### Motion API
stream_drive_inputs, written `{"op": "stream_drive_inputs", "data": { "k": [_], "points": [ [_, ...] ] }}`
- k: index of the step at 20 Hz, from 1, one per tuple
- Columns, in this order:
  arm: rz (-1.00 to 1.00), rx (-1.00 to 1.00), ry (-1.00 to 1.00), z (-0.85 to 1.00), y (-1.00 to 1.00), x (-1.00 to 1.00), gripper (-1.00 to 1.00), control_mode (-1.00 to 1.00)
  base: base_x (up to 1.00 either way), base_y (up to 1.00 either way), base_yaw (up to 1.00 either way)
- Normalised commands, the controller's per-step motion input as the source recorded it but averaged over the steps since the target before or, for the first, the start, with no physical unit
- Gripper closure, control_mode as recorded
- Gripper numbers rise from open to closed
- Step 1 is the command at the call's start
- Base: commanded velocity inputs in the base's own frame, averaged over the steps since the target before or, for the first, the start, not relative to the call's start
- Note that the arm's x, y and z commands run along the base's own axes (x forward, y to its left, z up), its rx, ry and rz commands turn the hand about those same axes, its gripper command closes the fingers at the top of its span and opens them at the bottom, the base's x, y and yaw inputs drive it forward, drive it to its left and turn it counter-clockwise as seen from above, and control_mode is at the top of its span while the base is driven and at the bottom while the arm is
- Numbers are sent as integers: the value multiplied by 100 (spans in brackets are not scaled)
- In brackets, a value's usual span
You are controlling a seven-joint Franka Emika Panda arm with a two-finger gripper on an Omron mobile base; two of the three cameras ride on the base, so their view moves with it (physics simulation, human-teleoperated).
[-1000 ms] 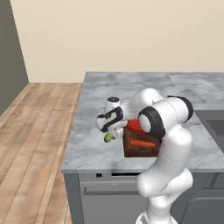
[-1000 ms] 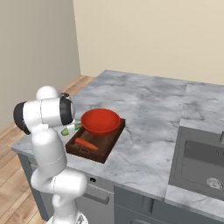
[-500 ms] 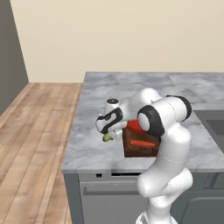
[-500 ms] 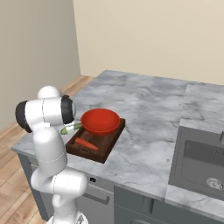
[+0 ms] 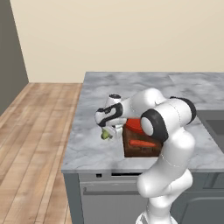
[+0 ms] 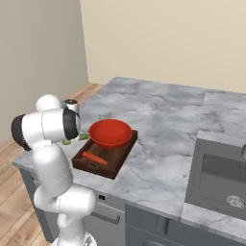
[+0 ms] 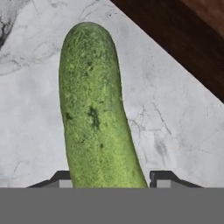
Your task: Place the two vegetables and bowl onto the tray for setting up a vegetable dip station.
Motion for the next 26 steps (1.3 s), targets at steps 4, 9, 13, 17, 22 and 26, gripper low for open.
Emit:
{"op": "stream_drive_inputs", "data": {
  "k": [4,9,13,17,22,26],
  "points": [
    [20,0,0,35,15,-35,100,-100,0,0,0],
    [40,0,0,31,6,-40,100,-100,0,0,0],
    [55,0,0,31,-4,-39,100,-100,0,0,0],
    [59,-1,-5,27,-10,-42,100,-100,0,0,0],
    [43,0,-3,26,-16,-37,100,-100,0,0,0],
    [33,0,-2,22,-20,-26,100,-100,0,0,0]
  ]
}}
